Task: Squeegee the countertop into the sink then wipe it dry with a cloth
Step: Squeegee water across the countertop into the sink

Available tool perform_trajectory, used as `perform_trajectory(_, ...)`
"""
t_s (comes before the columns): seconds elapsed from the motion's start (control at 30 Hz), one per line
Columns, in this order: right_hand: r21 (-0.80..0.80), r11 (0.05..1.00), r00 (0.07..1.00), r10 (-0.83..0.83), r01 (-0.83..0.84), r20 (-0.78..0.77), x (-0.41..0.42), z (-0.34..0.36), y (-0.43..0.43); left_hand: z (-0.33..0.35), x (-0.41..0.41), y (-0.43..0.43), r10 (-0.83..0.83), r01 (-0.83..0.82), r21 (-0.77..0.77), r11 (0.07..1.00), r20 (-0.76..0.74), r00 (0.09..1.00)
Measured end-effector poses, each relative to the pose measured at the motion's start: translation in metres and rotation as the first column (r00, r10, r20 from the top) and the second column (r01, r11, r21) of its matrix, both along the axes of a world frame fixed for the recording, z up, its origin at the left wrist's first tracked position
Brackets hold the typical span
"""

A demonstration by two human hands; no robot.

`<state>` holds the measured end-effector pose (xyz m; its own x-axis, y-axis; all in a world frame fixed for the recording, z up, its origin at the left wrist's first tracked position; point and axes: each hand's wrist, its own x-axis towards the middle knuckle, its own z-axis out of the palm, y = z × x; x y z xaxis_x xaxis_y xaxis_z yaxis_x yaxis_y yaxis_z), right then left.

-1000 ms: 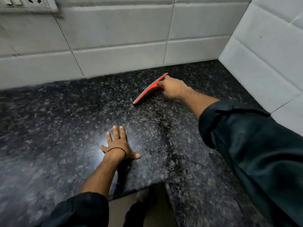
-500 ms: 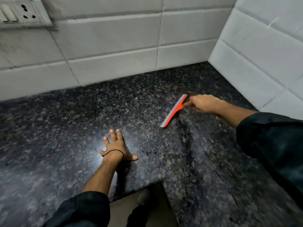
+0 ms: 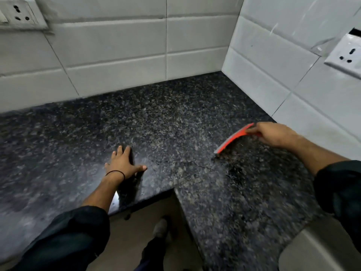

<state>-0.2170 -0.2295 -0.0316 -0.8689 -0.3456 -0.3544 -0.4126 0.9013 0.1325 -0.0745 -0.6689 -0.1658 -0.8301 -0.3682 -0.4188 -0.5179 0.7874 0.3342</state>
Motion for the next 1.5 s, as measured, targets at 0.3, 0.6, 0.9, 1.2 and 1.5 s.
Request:
perform_trajectory(0.3,-0.213,0.873,0.894,0.447,-0.44,-0.014,0.046,-0.019,-0.212,0.001,0.098,0.028,0.14,-0.137,-0.146,0.98,0.012,0.99)
perform_trajectory(0.6,-0.091,0.848,0.852,0.524,-0.522,0.002,0.075,-0.026,-0.272,-0.016,0.127,0.011,0.137,-0.137,0.007,0.991,-0.023,0.99)
perform_trajectory(0.9,0.286,0.928,0.971,0.233,-0.238,0.052,0.061,0.01,-0.063,-0.006,0.09,0.06,0.064,-0.079,-0.13,0.988,-0.117,0.991)
perform_trajectory(1.2,0.201,0.979,0.997,-0.007,-0.009,0.079,0.088,0.015,0.072,0.003,0.03,0.171,-0.386,0.397,0.061,0.916,-0.138,0.912)
perform_trajectory(1.5,-0.144,0.976,0.985,-0.17,0.163,-0.034,0.033,0.002,0.064,0.0,-0.025,0.224,-0.495,0.493,0.045,0.869,0.051,0.867)
